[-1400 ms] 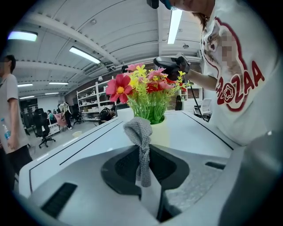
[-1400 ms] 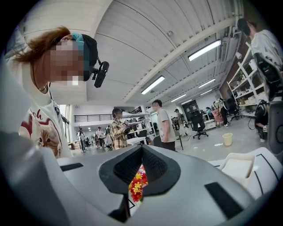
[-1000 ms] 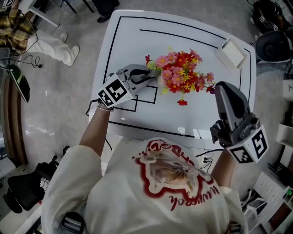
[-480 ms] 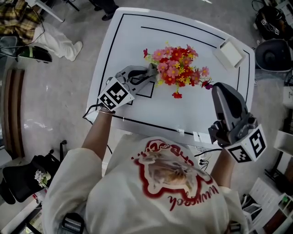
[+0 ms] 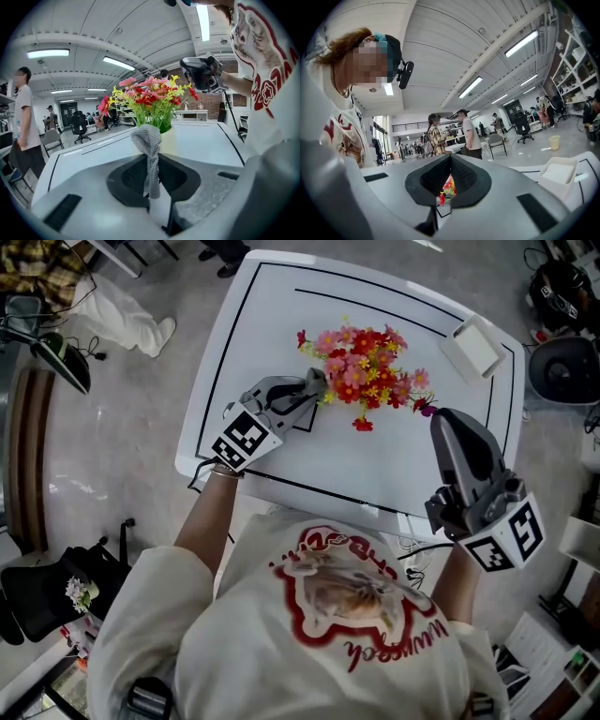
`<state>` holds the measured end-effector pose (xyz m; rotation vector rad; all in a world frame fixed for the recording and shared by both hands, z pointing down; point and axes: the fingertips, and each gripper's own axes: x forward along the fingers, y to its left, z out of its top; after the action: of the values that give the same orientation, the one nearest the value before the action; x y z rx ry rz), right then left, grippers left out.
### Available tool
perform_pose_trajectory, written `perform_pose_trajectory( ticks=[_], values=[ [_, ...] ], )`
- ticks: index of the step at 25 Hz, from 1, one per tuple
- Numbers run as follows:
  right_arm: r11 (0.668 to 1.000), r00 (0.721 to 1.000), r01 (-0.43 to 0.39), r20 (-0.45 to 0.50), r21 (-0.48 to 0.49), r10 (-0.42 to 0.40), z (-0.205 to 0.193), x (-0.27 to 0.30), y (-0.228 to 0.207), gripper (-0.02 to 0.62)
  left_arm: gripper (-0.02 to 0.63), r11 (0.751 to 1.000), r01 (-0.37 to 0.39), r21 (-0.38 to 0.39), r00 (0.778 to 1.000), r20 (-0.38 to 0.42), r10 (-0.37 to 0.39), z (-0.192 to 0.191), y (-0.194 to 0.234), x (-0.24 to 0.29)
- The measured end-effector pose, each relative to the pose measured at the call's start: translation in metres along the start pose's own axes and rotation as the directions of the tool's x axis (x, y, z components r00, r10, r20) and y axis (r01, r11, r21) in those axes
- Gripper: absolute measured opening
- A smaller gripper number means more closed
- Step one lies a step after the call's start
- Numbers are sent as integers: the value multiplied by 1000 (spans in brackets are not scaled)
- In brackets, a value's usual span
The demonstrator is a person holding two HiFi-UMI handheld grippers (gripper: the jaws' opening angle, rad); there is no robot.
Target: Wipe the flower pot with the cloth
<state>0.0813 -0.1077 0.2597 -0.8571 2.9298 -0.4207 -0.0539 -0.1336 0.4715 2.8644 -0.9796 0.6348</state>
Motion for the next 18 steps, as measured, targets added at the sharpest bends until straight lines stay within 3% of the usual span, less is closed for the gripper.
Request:
perform_pose_trajectory(
  ticks=[18],
  values=[
    [999, 999, -44, -30, 0, 44, -8, -7, 5, 0, 55, 990, -124, -67, 992, 16, 126, 7, -13, -1]
  ],
)
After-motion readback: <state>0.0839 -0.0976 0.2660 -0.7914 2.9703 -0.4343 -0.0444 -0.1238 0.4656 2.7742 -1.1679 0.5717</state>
